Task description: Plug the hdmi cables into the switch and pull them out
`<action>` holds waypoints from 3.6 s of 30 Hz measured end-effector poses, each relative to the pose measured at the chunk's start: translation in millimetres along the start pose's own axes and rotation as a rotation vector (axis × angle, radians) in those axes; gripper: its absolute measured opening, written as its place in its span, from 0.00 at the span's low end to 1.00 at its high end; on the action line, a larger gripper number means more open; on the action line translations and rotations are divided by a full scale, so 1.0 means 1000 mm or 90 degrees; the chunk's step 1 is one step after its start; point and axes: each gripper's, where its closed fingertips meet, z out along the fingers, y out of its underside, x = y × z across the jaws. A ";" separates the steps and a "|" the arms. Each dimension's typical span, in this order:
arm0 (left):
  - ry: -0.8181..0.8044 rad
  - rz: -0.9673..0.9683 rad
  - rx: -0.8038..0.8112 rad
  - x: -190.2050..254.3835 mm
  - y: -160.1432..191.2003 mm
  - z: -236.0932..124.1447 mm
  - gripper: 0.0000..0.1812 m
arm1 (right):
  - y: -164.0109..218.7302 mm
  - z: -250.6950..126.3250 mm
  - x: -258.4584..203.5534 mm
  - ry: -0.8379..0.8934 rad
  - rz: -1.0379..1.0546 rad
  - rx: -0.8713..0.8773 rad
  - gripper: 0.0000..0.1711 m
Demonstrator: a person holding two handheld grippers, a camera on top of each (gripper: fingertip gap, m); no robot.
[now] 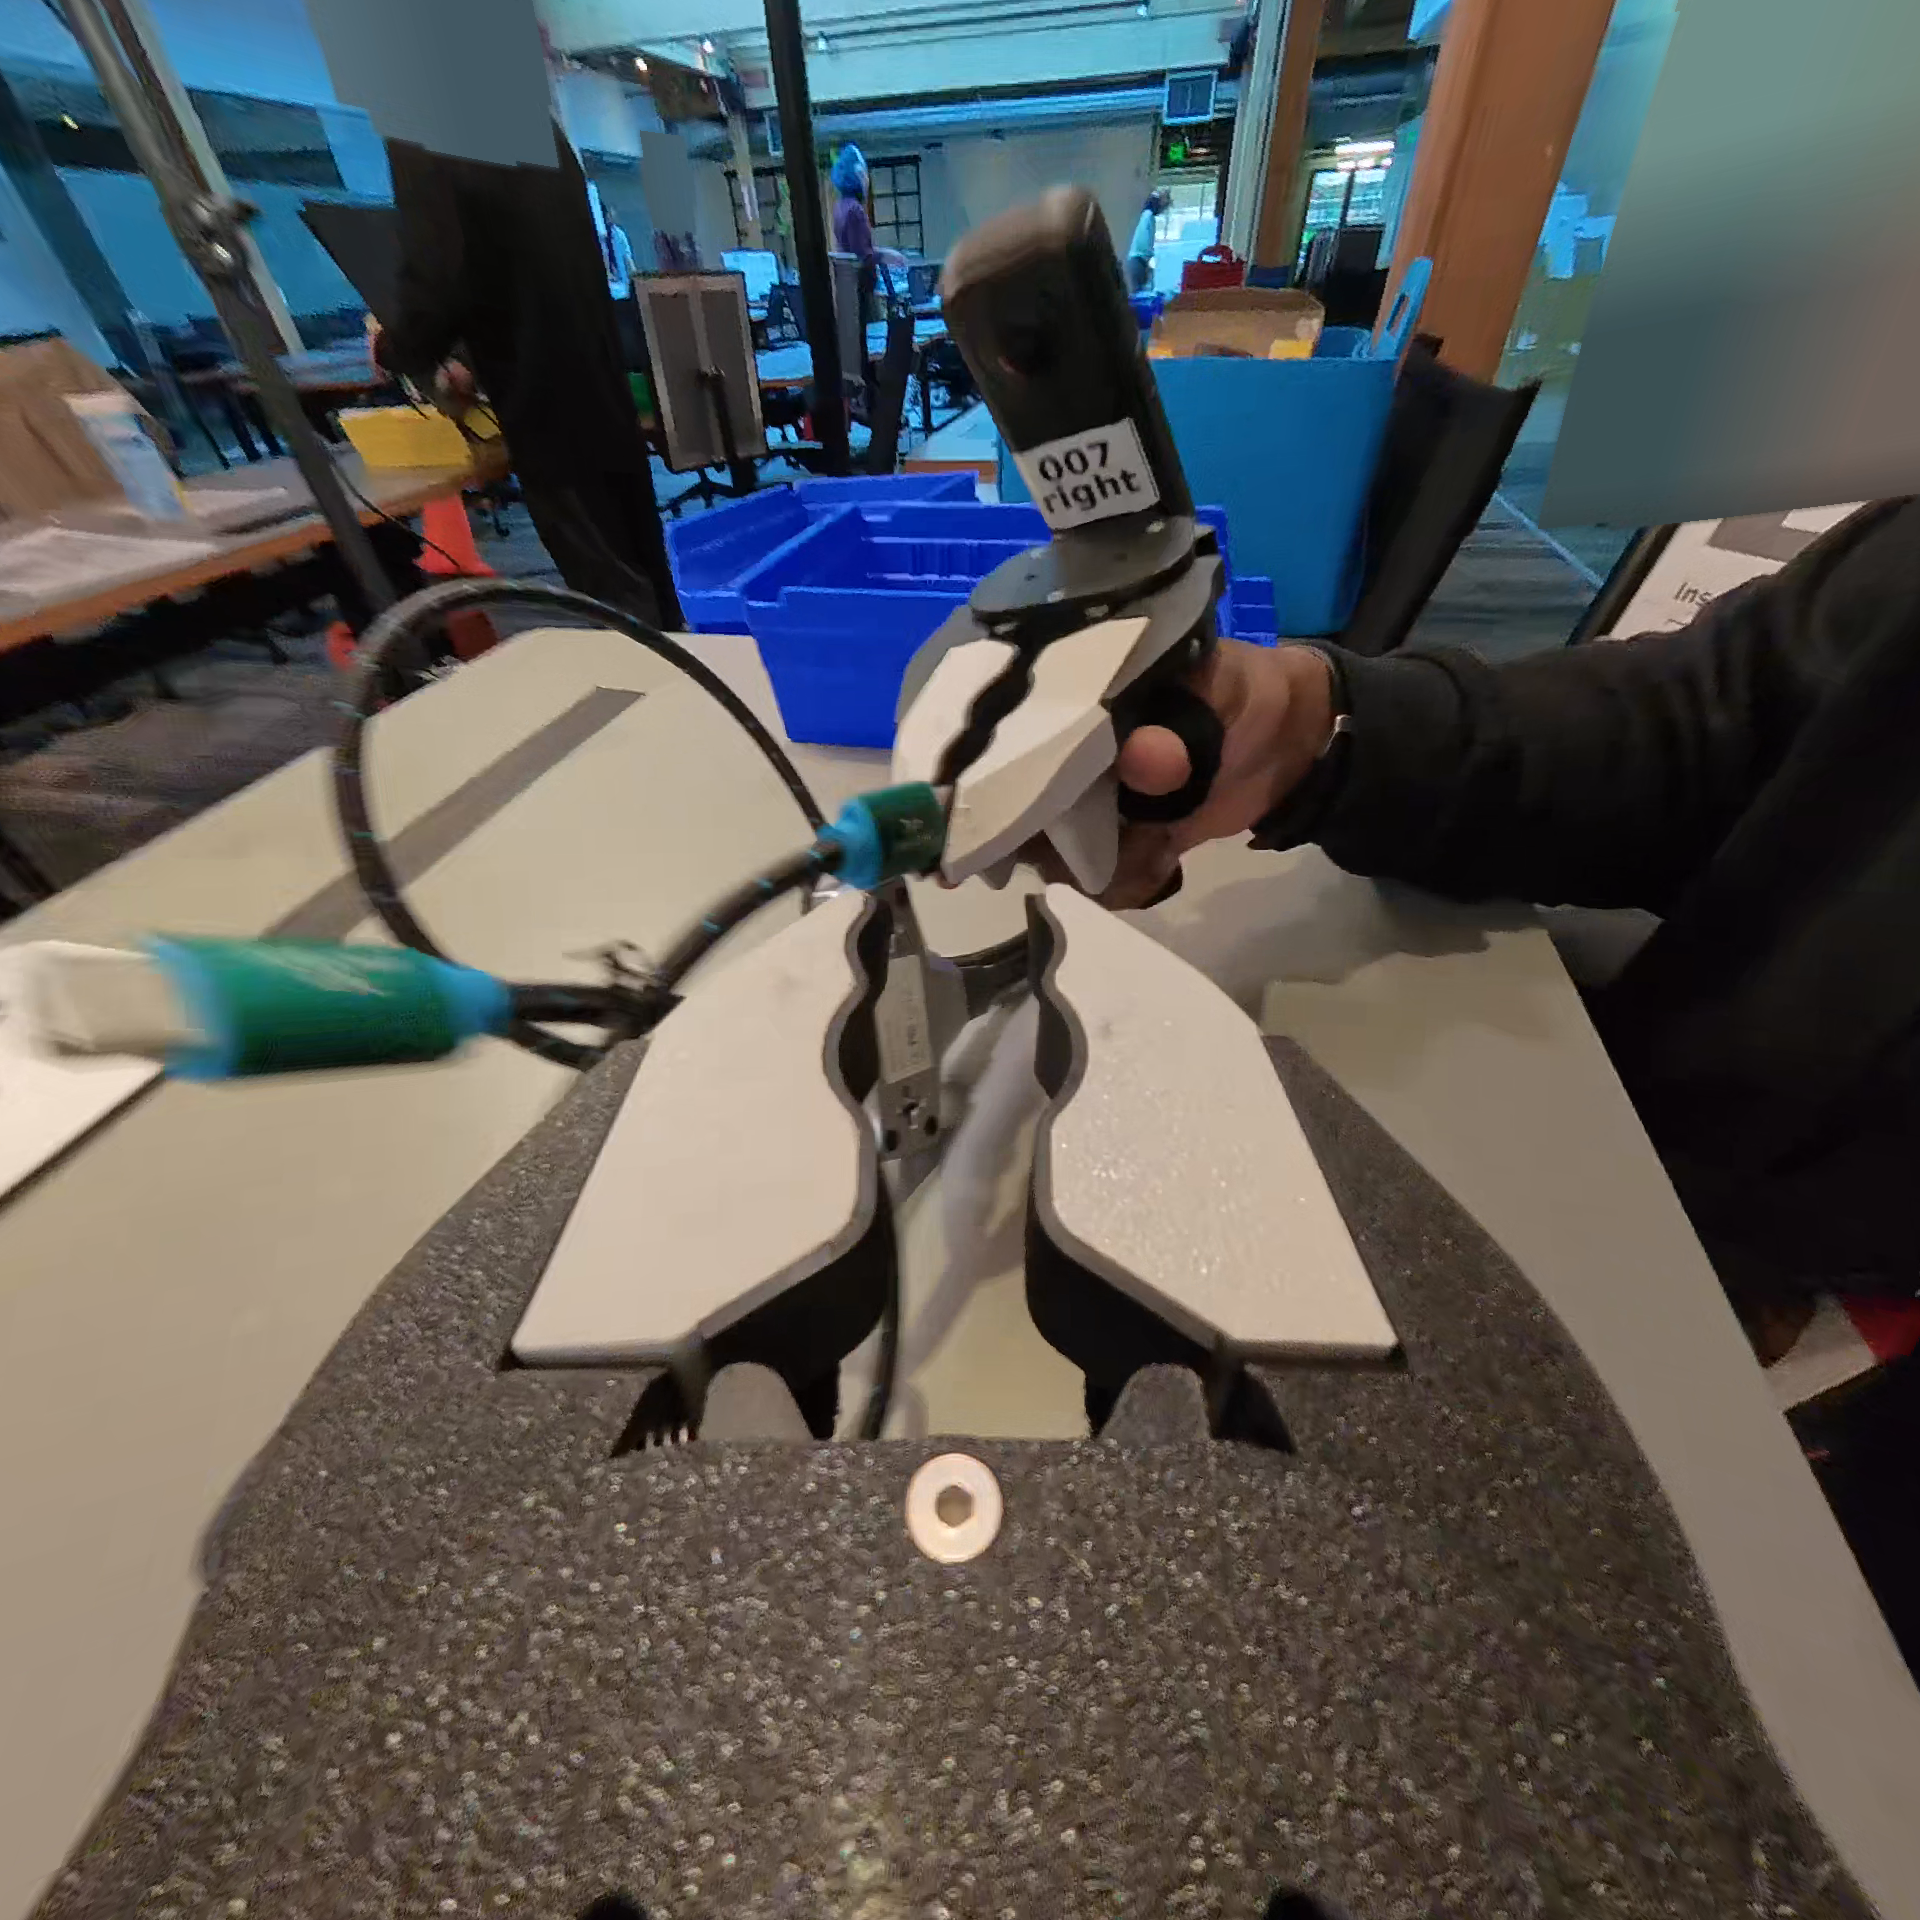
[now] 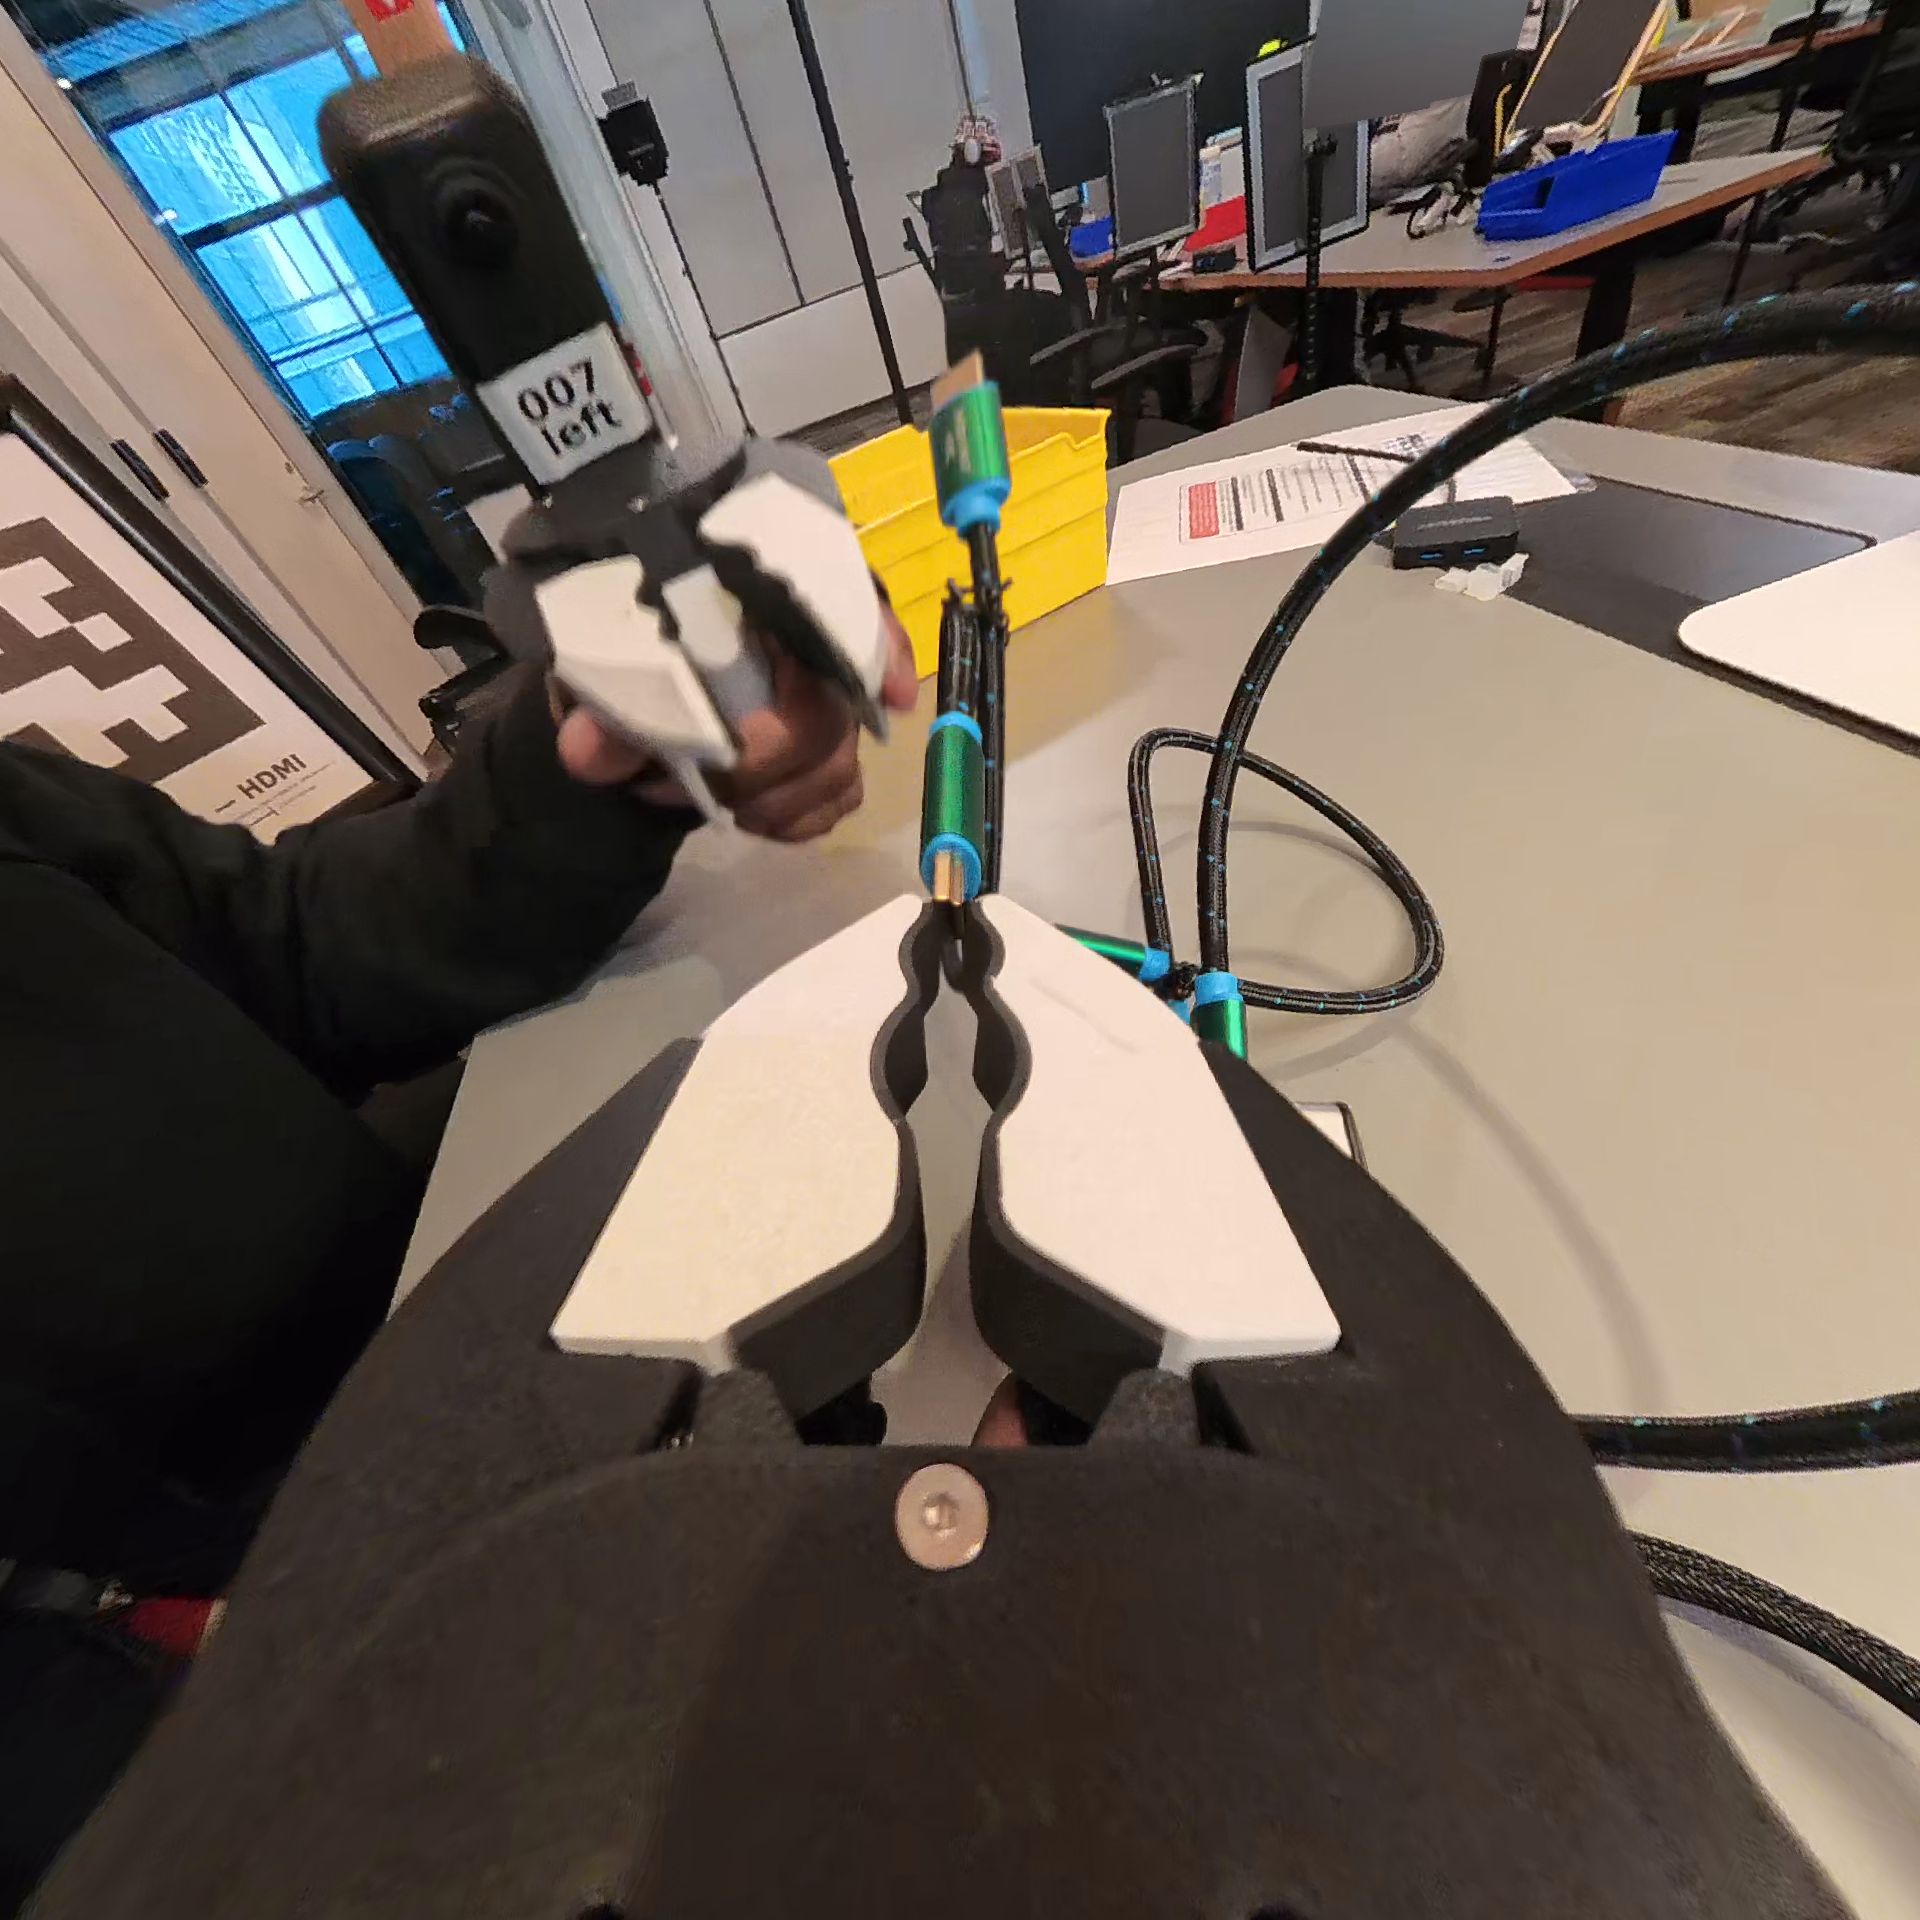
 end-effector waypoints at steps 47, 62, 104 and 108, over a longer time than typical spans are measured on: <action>0.031 -0.382 0.137 -0.072 0.021 -0.057 0.06 | 0.006 -0.007 0.011 0.056 -0.068 -0.042 0.07; -0.072 -0.085 0.060 -0.065 -0.009 -0.071 0.31 | 0.011 -0.001 0.002 -0.001 -0.028 -0.050 0.07; 0.301 -0.068 -0.024 0.003 0.026 0.045 0.08 | 0.001 -0.012 -0.005 -0.049 -0.080 0.058 0.04; 0.306 -0.091 0.024 0.004 0.014 0.045 0.11 | 0.005 -0.008 -0.003 -0.042 -0.076 0.056 0.03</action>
